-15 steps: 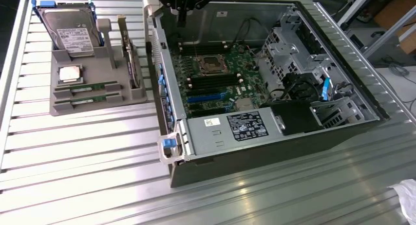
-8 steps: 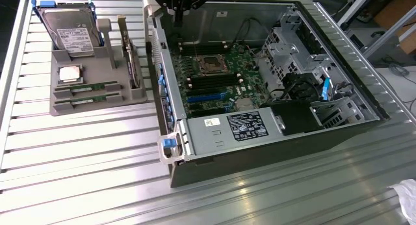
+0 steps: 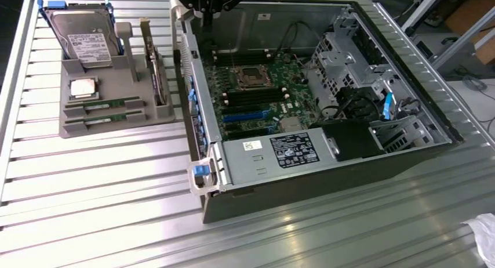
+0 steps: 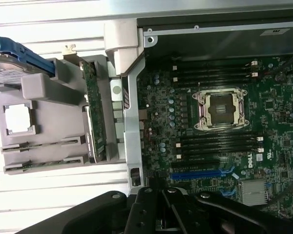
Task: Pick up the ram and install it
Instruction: 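Reach for the ram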
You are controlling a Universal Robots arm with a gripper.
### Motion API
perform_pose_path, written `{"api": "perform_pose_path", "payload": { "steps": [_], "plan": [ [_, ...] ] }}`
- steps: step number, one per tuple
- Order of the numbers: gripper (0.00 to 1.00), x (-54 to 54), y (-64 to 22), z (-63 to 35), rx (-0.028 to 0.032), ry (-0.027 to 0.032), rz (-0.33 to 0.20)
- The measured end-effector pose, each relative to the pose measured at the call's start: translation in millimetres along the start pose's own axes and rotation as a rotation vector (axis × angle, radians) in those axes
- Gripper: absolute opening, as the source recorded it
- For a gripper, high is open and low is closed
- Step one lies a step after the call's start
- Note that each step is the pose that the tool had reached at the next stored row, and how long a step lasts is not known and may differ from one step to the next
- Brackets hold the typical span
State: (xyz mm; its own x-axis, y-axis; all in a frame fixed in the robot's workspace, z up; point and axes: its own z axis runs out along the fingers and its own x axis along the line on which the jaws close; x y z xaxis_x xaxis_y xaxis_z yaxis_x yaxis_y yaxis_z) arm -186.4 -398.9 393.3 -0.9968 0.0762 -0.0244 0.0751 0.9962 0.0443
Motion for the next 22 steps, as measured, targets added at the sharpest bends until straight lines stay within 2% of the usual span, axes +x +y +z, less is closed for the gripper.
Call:
{"api": "perform_pose_path", "payload": {
  "steps": [22],
  "plan": [
    [0.11, 30.8, -2.3, -0.9, 0.0000, 0.0000, 0.000]
  ]
}}
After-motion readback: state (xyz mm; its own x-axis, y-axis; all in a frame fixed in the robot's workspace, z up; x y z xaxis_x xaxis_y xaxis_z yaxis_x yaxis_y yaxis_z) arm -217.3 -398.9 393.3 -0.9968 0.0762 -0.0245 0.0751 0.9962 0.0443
